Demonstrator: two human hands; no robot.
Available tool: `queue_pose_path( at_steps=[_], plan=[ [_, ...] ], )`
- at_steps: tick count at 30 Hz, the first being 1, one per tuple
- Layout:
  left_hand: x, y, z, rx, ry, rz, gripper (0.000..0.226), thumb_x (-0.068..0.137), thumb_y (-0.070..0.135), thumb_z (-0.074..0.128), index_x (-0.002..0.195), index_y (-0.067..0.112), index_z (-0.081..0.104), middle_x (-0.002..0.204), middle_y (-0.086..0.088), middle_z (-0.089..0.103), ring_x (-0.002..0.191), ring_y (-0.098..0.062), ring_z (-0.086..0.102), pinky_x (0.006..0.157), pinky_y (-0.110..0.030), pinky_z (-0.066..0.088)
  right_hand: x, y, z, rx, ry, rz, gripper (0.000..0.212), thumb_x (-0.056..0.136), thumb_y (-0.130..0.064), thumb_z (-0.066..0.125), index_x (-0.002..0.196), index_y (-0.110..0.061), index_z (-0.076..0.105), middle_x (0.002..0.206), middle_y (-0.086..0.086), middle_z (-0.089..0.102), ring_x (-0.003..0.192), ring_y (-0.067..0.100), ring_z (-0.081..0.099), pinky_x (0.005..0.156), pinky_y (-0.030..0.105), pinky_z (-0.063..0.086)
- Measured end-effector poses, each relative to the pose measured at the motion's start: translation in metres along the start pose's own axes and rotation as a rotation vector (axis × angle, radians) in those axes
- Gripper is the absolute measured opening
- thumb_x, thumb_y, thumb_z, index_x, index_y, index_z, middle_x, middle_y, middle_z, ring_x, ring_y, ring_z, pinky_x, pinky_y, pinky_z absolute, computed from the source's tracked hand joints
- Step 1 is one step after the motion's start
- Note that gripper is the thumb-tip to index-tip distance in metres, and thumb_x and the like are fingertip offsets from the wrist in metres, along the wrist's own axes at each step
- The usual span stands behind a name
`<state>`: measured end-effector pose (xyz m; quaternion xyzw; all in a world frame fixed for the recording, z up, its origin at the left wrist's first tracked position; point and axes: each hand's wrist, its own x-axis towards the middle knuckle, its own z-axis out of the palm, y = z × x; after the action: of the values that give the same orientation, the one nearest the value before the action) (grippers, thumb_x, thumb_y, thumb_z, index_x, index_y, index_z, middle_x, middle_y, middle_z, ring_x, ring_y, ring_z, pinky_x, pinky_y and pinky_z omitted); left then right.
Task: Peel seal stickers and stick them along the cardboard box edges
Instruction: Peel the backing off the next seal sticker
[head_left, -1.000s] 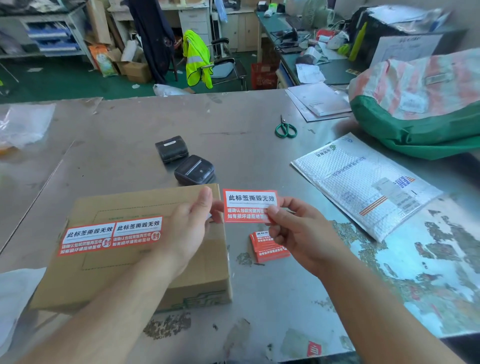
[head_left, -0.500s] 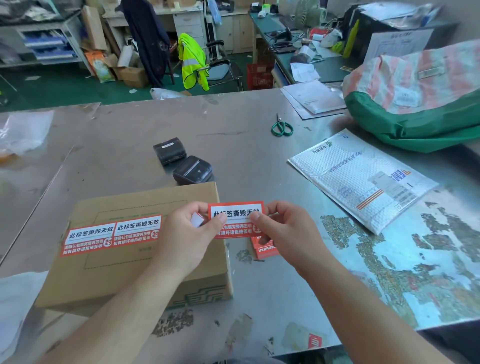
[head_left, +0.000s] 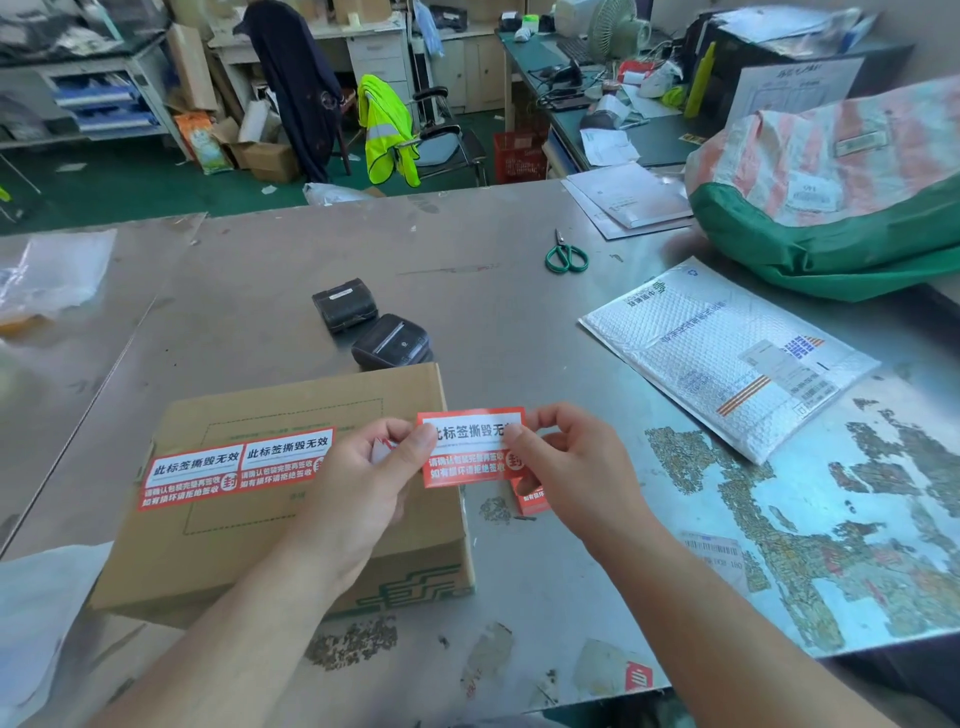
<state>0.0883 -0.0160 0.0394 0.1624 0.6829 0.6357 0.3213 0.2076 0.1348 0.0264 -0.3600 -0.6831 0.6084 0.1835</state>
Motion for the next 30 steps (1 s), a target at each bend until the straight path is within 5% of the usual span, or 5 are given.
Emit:
queue_pose_path(
  at_steps=[7, 15, 21, 24, 30],
  plan=[
    [-0.004, -0.001, -0.005, -0.096, -0.115, -0.031, 0.037, 0.079, 0.043, 0.072, 0.09, 0.008, 0.067, 0.06, -0.005, 0.036, 0.042, -0.008, 0.019, 0.045, -0.024, 0.012, 0.0, 0.002, 0.007, 0.002, -0.021, 0.043, 0.014, 0.091, -0.026, 0.068, 0.086, -0.014, 0.065, 0.061, -0.003, 0.07, 0.049, 0.014, 0.062, 0.058, 0.05, 0.058],
    [-0.009, 0.002, -0.004, -0.09, -0.101, -0.049, 0.052, 0.077, 0.042, 0.064, 0.104, -0.002, 0.063, 0.062, -0.005, 0.046, 0.042, -0.008, 0.023, 0.048, -0.027, 0.012, 0.0, 0.005, 0.012, -0.087, -0.027, 0.053, 0.018, 0.086, -0.036, 0.074, 0.091, -0.021, 0.066, 0.072, -0.002, 0.074, 0.054, 0.01, 0.063, 0.061, 0.042, 0.059],
    [-0.011, 0.002, 0.001, -0.114, -0.085, -0.039, 0.041, 0.08, 0.037, 0.061, 0.098, 0.001, 0.061, 0.049, 0.004, 0.036, 0.039, -0.006, 0.021, 0.047, -0.028, 0.011, -0.006, 0.007, 0.018, -0.221, 0.038, -0.051, 0.03, 0.08, -0.045, 0.078, 0.104, -0.035, 0.062, 0.097, -0.016, 0.057, 0.09, 0.005, 0.058, 0.074, 0.043, 0.059],
    [-0.011, 0.002, 0.003, -0.116, -0.087, -0.04, 0.038, 0.082, 0.037, 0.06, 0.096, 0.003, 0.061, 0.049, 0.003, 0.037, 0.039, -0.005, 0.022, 0.043, -0.024, 0.013, -0.009, 0.003, 0.02, -0.26, -0.001, -0.16, 0.006, 0.089, -0.039, 0.071, 0.092, -0.034, 0.07, 0.096, -0.015, 0.063, 0.09, 0.001, 0.059, 0.075, 0.029, 0.052],
    [-0.012, 0.006, 0.006, -0.168, -0.089, -0.083, 0.026, 0.085, 0.033, 0.058, 0.093, 0.009, 0.058, 0.052, 0.007, 0.053, 0.035, 0.001, 0.037, 0.037, -0.014, 0.022, -0.016, 0.007, 0.024, -0.193, -0.147, -0.225, 0.018, 0.098, -0.029, 0.061, 0.099, -0.025, 0.078, 0.069, -0.027, 0.063, 0.07, -0.006, 0.058, 0.062, 0.008, 0.037]
  ],
)
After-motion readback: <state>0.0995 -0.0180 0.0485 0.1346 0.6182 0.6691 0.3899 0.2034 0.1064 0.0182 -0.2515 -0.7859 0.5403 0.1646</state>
